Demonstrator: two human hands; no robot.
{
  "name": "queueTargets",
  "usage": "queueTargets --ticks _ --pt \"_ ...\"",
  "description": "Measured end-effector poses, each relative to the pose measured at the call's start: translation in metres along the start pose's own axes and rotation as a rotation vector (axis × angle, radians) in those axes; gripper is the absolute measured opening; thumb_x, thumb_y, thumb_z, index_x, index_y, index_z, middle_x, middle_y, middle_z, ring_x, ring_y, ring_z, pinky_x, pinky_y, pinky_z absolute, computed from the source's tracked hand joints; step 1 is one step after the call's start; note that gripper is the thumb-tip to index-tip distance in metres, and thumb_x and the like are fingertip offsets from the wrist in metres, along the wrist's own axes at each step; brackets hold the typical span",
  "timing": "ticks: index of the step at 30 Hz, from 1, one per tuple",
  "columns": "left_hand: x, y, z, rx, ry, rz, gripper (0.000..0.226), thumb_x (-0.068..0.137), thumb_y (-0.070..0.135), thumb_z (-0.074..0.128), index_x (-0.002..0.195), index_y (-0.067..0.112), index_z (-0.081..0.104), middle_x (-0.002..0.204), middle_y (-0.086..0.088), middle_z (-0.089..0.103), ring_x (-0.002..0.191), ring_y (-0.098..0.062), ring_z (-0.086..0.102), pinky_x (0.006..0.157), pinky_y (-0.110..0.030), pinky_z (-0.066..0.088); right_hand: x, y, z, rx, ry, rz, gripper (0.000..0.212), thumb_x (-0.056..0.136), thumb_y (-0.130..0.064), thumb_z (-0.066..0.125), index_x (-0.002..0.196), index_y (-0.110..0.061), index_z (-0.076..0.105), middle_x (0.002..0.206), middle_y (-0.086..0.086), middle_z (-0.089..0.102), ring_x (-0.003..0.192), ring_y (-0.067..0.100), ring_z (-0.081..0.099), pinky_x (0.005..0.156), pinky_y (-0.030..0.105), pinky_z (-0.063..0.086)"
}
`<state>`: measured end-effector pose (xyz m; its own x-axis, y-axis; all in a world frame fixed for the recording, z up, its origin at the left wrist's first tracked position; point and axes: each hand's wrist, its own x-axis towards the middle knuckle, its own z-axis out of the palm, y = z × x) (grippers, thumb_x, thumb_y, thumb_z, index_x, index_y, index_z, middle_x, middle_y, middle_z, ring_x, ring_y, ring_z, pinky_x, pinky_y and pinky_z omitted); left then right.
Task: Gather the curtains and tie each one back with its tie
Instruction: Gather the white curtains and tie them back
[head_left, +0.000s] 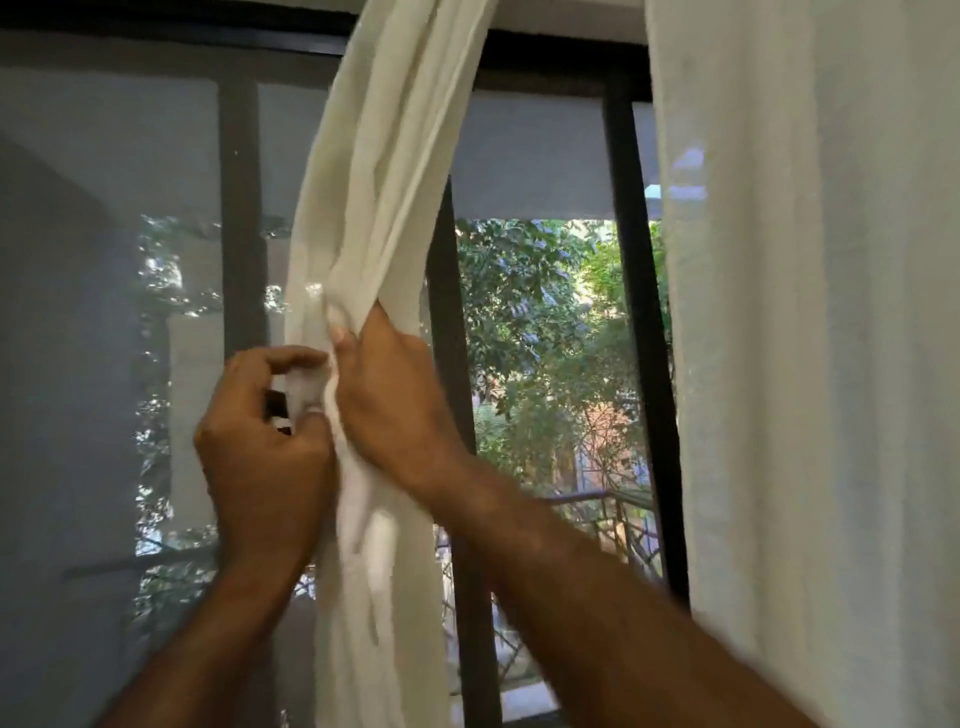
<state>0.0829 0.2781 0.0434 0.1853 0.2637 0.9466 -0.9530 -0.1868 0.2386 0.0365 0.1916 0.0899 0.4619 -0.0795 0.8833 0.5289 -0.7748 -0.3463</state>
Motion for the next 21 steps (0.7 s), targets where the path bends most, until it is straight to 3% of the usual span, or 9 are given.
queueTargets --ticks 4,6,7,8,12,15,17,19,21 --pt "-0.027 0.019 0.034 -0.020 -0.224 -0.022 0.051 0.084 -0.003 0.058 0.119 0.033 0.047 0.103 0.013 0.060 0.079 -0.015 0.064 0.067 -0.040 0.056 -0.006 0.040 -0.036 0.180 0.072 0.153 0.046 0.099 -0.051 0.045 0.122 -0.016 0.065 0.114 0.006 0.072 0.102 0.025 0.069 0.089 0.039 0.054" --pt "-0.043 0.030 0.053 -0.054 -0.283 -0.042 0.050 0.090 0.005 0.059 0.119 0.039 0.038 0.104 0.019 0.058 0.077 -0.001 0.063 0.067 -0.033 0.056 -0.018 0.059 -0.047 0.168 0.064 0.214 0.058 0.089 -0.070 0.047 0.119 -0.024 0.066 0.109 -0.005 0.074 0.098 0.014 0.070 0.089 0.036 0.056" --pt "-0.049 0.033 0.062 -0.091 -0.298 -0.056 0.049 0.090 0.007 0.060 0.118 0.040 0.037 0.104 0.020 0.058 0.077 0.002 0.062 0.065 -0.023 0.053 -0.022 0.067 -0.051 0.122 0.062 0.227 0.062 0.085 -0.075 0.046 0.119 -0.026 0.066 0.108 -0.006 0.074 0.098 0.013 0.071 0.089 0.037 0.056" --pt "-0.054 0.036 0.068 -0.126 -0.319 -0.093 0.048 0.090 0.006 0.061 0.117 0.038 0.038 0.103 0.020 0.058 0.076 0.004 0.060 0.062 -0.014 0.049 -0.026 0.074 -0.054 0.064 0.070 0.237 0.063 0.084 -0.075 0.045 0.118 -0.026 0.066 0.107 -0.005 0.075 0.098 0.015 0.071 0.088 0.037 0.057" --pt "-0.066 0.036 0.082 -0.196 -0.384 -0.287 0.048 0.086 0.005 0.067 0.119 0.033 0.045 0.087 0.009 0.057 0.065 0.000 0.056 0.054 -0.015 0.045 -0.041 0.093 -0.066 -0.220 0.096 0.183 0.034 0.102 -0.037 0.046 0.111 -0.010 0.065 0.100 0.008 0.071 0.091 0.025 0.067 0.072 0.028 0.045" --pt "-0.066 0.036 0.082 -0.119 -0.404 -0.286 0.023 0.089 0.010 0.066 0.097 0.030 0.058 0.084 0.008 0.062 0.072 0.000 0.058 0.060 -0.012 0.045 -0.054 0.094 -0.071 -0.293 0.135 0.130 0.032 0.103 -0.033 0.047 0.104 -0.009 0.067 0.094 0.009 0.071 0.086 0.024 0.066 0.069 0.029 0.043" --pt "-0.069 0.037 0.080 -0.146 -0.457 -0.318 0.004 0.094 0.026 0.060 0.093 0.024 0.056 0.094 0.001 0.063 0.085 -0.009 0.061 0.073 -0.025 0.051 -0.065 0.096 -0.077 -0.170 0.104 0.115 0.033 0.101 -0.038 0.050 0.096 -0.012 0.070 0.084 0.000 0.070 0.077 0.016 0.065 0.067 0.027 0.043" --pt "-0.073 0.037 0.075 -0.179 -0.578 -0.375 0.028 0.093 0.050 0.051 0.104 0.024 0.052 0.103 0.002 0.062 0.093 -0.017 0.064 0.077 -0.040 0.056 -0.075 0.100 -0.079 0.066 -0.019 0.156 0.041 0.100 -0.049 0.048 0.101 -0.019 0.075 0.091 -0.006 0.075 0.084 0.009 0.070 0.076 0.030 0.053" --pt "-0.082 0.036 0.071 -0.208 -0.701 -0.460 0.041 0.090 0.057 0.053 0.117 0.027 0.045 0.110 0.007 0.060 0.093 -0.018 0.067 0.064 -0.047 0.061 -0.089 0.106 -0.080 0.300 -0.145 0.265 0.050 0.097 -0.061 0.043 0.113 -0.025 0.074 0.106 -0.005 0.077 0.098 0.010 0.073 0.090 0.036 0.056"
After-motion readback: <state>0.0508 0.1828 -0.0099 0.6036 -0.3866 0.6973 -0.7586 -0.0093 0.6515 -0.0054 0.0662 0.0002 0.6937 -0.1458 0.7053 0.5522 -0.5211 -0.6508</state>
